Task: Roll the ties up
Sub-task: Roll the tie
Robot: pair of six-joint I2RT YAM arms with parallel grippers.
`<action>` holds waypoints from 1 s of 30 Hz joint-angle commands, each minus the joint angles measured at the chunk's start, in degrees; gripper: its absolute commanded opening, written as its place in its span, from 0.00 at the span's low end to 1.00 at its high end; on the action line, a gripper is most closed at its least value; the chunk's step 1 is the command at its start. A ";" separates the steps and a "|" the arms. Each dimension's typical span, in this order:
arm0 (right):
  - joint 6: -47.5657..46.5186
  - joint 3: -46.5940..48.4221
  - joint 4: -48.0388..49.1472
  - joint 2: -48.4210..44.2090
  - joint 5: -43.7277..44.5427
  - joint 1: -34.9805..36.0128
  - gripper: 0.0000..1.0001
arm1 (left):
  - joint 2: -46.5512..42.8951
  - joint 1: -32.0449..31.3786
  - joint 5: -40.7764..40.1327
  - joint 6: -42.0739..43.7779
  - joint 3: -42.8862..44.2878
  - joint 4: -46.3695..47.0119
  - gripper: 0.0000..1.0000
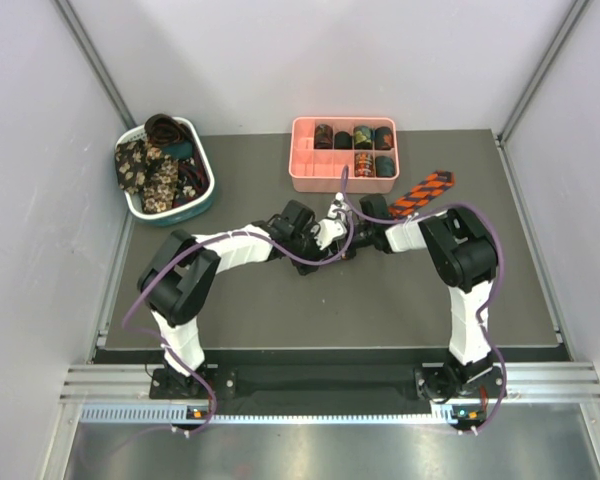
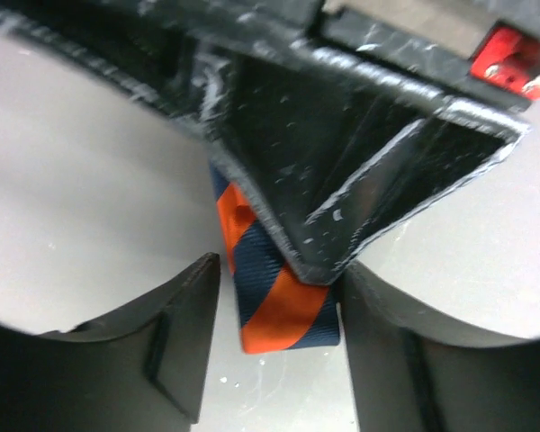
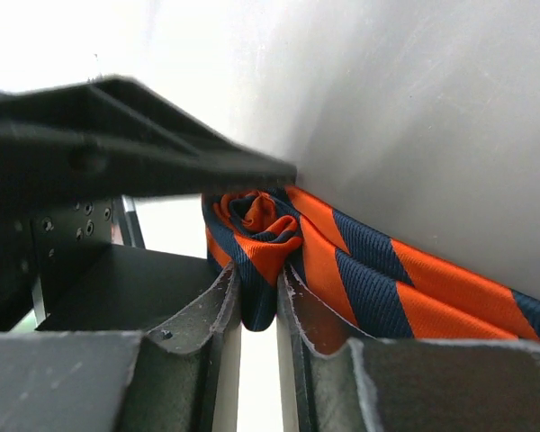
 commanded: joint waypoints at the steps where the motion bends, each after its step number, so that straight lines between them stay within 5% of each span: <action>1: -3.17 1.07 -1.45 0.35 4.18 -0.75 0.17 | 1.12 0.21 1.03 0.89 1.51 -0.09 0.56; 4: -3.43 0.99 -1.71 0.09 4.54 -0.75 0.20 | 0.68 0.21 1.03 0.18 1.16 -0.62 0.49; 26: -3.78 -2.00 -5.31 -9.57 9.81 -2.07 0.66 | 1.82 -1.11 -1.34 -5.27 1.51 -8.44 0.41; 30: -2.99 -2.71 -5.93 -12.30 10.77 -3.82 0.68 | 2.08 -1.46 -1.60 -5.97 1.15 -9.06 0.40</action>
